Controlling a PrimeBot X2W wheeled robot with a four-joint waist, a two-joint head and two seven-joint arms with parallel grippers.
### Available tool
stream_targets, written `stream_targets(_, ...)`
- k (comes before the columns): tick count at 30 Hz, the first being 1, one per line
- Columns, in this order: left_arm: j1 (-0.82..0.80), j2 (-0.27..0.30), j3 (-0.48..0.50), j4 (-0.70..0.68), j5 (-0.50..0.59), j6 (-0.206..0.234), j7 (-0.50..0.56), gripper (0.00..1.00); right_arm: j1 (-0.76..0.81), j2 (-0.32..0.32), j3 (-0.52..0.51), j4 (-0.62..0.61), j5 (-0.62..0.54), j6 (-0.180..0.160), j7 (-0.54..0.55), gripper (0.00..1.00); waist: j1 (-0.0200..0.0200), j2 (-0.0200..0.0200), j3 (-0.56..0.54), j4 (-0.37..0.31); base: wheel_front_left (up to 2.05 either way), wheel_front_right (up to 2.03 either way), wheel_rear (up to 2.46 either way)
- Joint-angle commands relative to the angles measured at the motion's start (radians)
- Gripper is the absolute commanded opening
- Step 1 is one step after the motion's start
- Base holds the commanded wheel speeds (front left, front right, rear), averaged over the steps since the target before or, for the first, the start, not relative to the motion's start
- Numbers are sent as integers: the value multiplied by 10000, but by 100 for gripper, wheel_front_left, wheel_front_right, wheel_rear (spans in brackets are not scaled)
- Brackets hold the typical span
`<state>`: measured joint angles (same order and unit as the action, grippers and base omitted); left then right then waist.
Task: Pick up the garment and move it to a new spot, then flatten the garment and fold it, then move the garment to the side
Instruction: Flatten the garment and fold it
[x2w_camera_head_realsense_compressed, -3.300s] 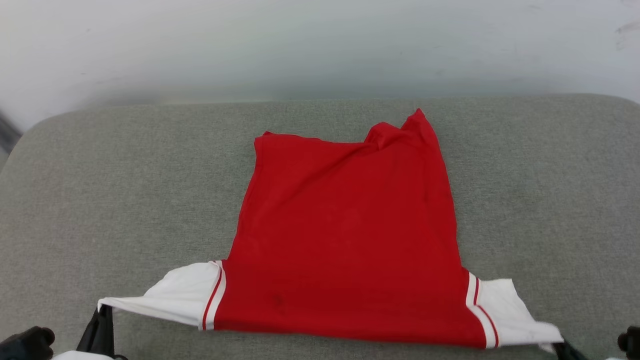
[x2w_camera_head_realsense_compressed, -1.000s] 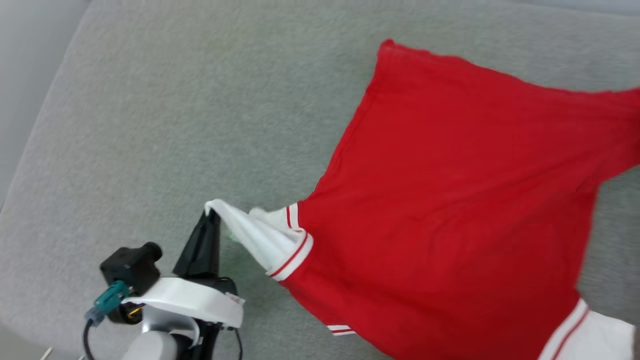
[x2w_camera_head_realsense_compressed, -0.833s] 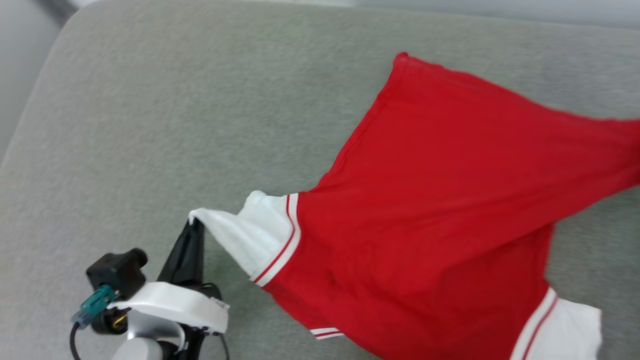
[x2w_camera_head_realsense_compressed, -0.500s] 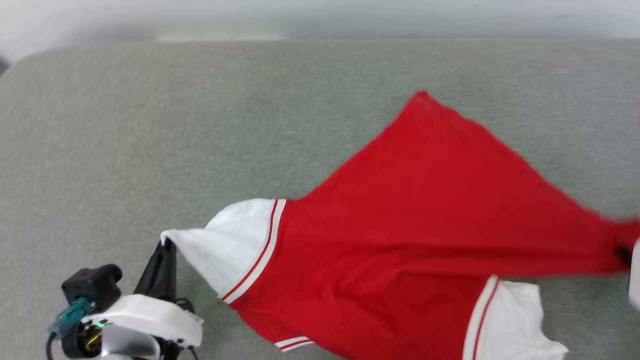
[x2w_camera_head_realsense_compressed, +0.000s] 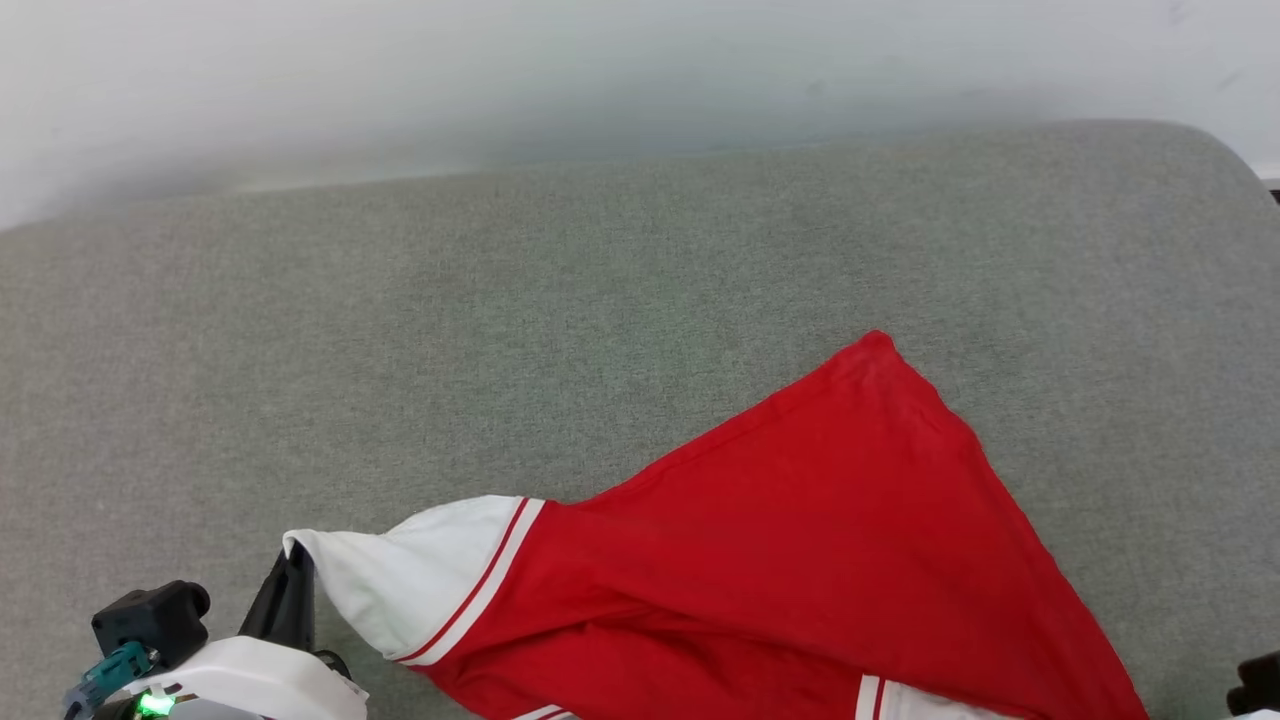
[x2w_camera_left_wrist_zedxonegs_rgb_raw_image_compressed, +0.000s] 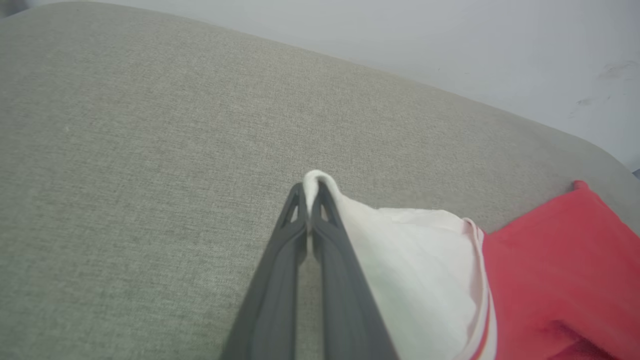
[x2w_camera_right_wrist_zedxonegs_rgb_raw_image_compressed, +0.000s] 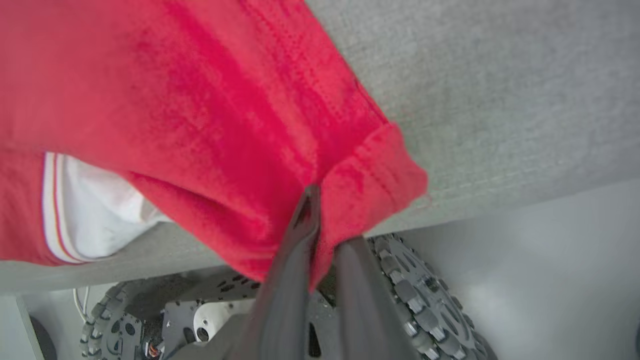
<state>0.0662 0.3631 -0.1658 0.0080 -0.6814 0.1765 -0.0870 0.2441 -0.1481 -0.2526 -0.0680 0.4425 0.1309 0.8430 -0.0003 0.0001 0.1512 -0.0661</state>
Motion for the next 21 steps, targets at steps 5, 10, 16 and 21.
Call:
stream_targets(5,16,10,-44,-222,-51,75,92,0,-354,514,-244,-14,-10,-3,-2939,100,3,-1,-53,-61,0,0,0)
stream_targets(10,-75,75,-81,-473,7,88,139,0,-1310,563,-263,415,-161,-3,-6128,100,3,-1,52,-68,0,0,0)
stream_targets(16,-508,140,-180,-949,175,151,160,0,-3414,-445,606,1935,-166,-3,-7176,100,3,-1,586,271,0,0,0)
stream_targets(21,-1084,111,-357,-1103,342,20,113,0,-5083,-1809,1931,2505,296,-3,-5114,100,3,-1,1184,671,0,0,0)
